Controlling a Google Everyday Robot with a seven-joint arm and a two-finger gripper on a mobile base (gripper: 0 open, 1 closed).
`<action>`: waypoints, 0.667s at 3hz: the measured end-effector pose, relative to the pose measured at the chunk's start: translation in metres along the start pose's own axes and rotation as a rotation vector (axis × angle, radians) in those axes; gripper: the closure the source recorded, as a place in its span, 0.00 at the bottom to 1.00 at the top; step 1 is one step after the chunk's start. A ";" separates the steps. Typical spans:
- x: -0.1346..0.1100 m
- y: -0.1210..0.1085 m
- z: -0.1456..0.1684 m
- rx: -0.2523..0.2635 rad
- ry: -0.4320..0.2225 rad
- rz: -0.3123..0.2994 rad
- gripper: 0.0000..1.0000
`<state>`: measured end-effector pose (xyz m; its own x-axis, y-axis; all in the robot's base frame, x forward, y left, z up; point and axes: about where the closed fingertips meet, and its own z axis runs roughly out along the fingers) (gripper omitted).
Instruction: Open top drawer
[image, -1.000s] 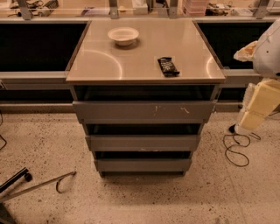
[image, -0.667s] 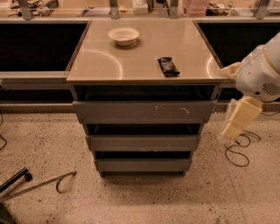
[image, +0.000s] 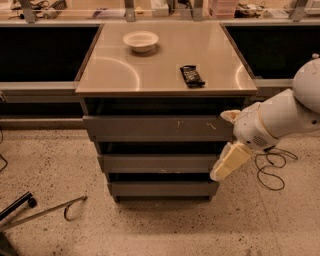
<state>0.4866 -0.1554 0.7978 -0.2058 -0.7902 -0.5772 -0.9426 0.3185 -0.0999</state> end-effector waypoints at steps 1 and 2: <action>0.001 -0.001 0.006 0.004 -0.011 0.001 0.00; 0.002 -0.016 0.028 0.036 -0.037 -0.028 0.00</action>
Offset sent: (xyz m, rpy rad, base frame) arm 0.0562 0.0117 -0.0433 0.0399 -0.1441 -0.0052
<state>0.5083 -0.1472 0.7759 -0.1688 -0.7793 -0.6036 -0.9377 0.3157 -0.1454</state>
